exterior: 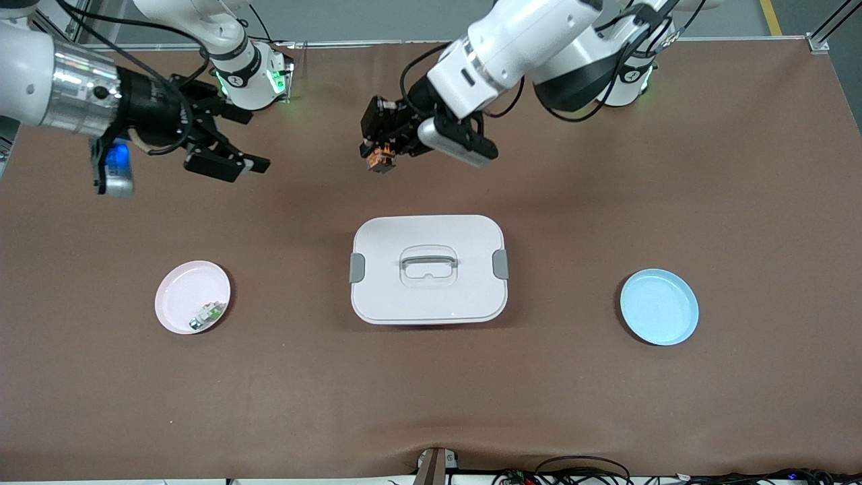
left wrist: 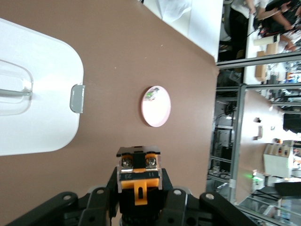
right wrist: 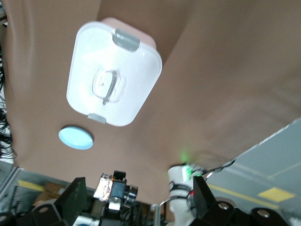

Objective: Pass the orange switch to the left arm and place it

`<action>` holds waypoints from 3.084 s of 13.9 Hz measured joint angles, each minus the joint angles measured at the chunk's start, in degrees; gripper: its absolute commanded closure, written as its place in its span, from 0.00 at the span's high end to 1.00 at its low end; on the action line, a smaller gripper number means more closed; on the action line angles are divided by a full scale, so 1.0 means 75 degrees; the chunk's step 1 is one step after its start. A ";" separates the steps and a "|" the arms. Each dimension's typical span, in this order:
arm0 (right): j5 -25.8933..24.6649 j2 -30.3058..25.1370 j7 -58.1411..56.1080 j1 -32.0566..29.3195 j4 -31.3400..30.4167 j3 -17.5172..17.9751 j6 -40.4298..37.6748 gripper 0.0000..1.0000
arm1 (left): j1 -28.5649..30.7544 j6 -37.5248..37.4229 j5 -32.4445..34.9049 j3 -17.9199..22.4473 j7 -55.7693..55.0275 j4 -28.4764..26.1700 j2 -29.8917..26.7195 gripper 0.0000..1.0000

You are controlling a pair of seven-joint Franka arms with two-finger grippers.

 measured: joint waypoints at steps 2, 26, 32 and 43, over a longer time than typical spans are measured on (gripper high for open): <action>-0.0603 0.0000 -0.0767 -0.0045 -0.0010 0.0002 -0.0167 1.00 | -0.0426 0.0293 0.0439 0.0161 -0.0104 -0.0005 0.0561 0.00; -0.0079 -0.0291 -0.0111 0.0617 -0.3153 0.0190 0.3098 1.00 | -0.1894 0.0642 0.0832 0.1418 -0.0611 0.0317 0.1001 0.01; 0.0063 -0.0462 0.0495 0.1406 -0.3566 0.0211 0.4080 1.00 | -0.1691 0.0121 0.0833 0.1420 -0.0611 0.0286 0.0690 0.01; 0.2202 -0.0760 0.0390 0.1663 -0.4869 0.0203 0.5483 1.00 | -0.0814 -0.1478 0.0825 0.1414 -0.0611 -0.1052 -0.1294 0.00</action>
